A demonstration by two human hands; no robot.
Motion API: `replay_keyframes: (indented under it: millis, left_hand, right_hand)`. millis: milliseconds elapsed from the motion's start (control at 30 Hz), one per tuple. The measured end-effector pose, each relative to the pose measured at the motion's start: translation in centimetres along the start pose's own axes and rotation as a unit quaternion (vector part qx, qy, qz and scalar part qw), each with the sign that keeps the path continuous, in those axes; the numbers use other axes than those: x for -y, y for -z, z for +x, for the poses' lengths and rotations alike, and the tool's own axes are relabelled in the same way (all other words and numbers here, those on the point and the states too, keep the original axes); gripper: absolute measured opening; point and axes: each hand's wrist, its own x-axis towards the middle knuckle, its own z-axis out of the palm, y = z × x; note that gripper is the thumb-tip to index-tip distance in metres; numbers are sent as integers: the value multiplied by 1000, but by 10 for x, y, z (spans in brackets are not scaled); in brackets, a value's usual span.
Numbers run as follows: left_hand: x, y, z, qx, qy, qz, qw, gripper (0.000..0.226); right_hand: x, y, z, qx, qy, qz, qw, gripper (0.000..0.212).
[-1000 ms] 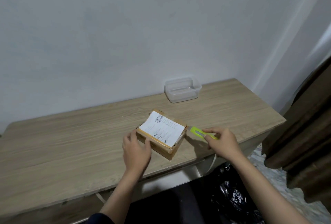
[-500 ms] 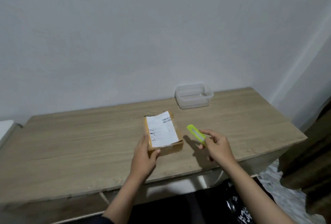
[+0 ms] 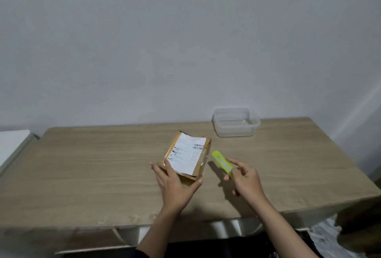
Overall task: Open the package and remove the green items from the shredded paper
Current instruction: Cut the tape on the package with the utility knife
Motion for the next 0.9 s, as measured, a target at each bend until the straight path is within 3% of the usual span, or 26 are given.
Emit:
replay_keyframes:
  millis: [100,167,233,367,567,667,800,900]
  left_hand:
    - [29,22,14,23,-70,-14,997,101]
    - [43,38,22,-7,-103,-47,994,68]
    - [52,49,29,-48,-85,-54,994,56]
    - [58,53,42,-37,-31,-80,996,62]
    - [62,45,41,-86,-67,15,994,64]
    - [62,44,43,-83,-71,35,993,64]
    - [64,44,44,-90,-71,44,992,65]
    - [65,43,44,-85,-53,58,993,67]
  right_hand:
    - [-7,3,16,-8,-3,-6,1000,37]
    - [-12,2,29,-20,-7,-9,1000,33]
    - [-16,-3,44,-43,-11,-3,999,23]
    - [-23,-20,77,-59,-28,25,998,12]
    - [-25,-50,118,-81,-2,20,996,18]
    - [-25,-60,136,-60,24,-61,996,20]
    - [-27,-72,154,24,45,-156,986,46]
    - [-34,-76,164,53,80,-240,966,51]
